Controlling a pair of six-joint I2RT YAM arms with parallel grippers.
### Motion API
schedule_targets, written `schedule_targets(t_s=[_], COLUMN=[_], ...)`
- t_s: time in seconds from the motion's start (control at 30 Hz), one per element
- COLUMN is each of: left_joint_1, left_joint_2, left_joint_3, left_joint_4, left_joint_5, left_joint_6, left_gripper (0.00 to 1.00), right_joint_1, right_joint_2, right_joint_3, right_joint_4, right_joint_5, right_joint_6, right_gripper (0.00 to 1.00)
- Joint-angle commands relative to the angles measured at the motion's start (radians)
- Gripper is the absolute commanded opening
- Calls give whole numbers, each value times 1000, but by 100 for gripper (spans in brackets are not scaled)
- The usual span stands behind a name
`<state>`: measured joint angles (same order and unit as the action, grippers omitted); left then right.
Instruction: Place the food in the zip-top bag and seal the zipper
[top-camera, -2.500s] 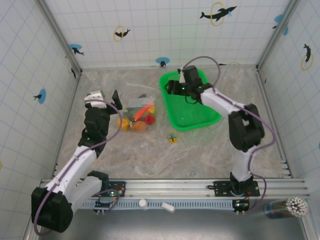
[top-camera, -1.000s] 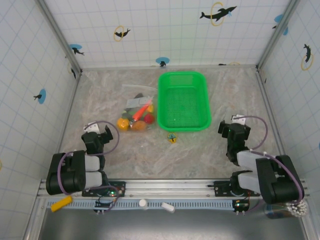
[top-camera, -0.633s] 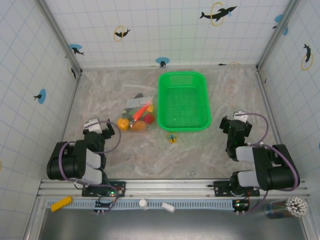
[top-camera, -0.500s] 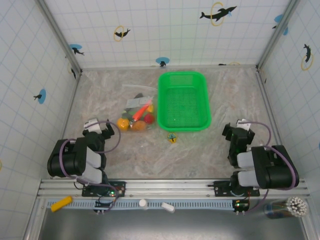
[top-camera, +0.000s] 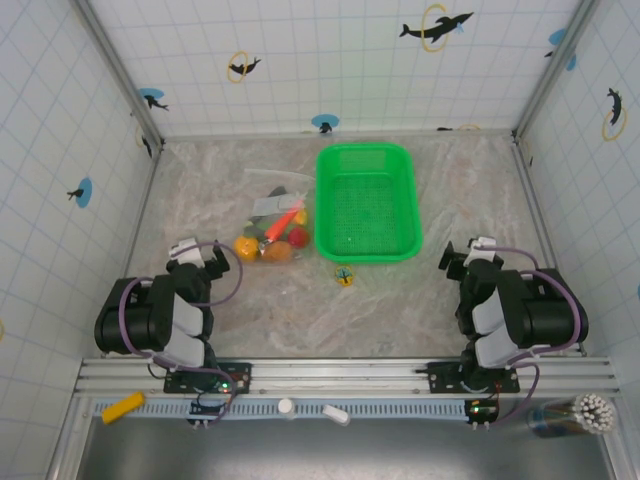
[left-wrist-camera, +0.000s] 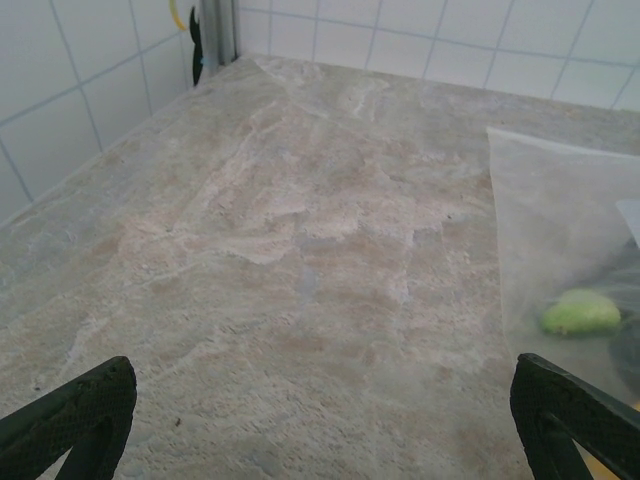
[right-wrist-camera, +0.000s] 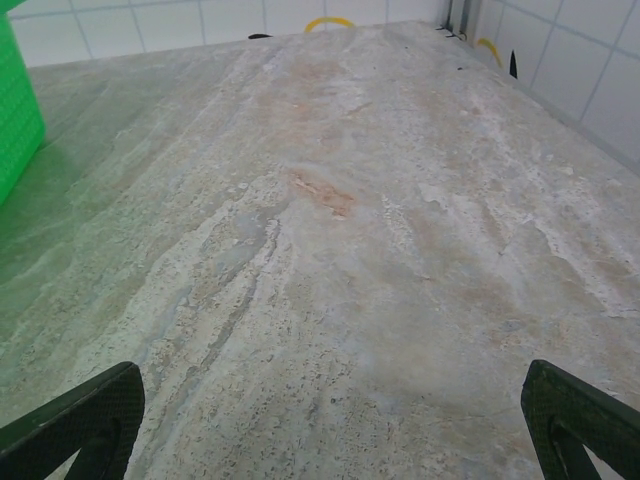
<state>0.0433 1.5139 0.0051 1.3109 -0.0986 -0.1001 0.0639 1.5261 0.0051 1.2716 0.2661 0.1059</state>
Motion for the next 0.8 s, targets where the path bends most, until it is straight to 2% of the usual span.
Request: schedule_targets(t_s=[0.0, 0.1, 0.33, 0.77], left_joint_1=[-10, -10, -8, -7], left_joint_2=[5, 5, 4, 0], left_joint_3=[4, 2, 1, -2], left_joint_4=[-43, -42, -40, -35], left_joint_5=[39, 83, 84, 82], left_joint_6=[36, 46, 43, 44], left_gripper=[98, 98, 98, 98], right_joint_1=[10, 25, -13, -13], right_joint_2=[-5, -14, -12, -11], right_joint_3=[-18, -28, -8, -8], right_joint_4=[12, 21, -17, -14], right_joint_5=[4, -4, -87, -87], right_joint_6=[-19, -40, -27, -27], right_gripper=[100, 100, 100, 100])
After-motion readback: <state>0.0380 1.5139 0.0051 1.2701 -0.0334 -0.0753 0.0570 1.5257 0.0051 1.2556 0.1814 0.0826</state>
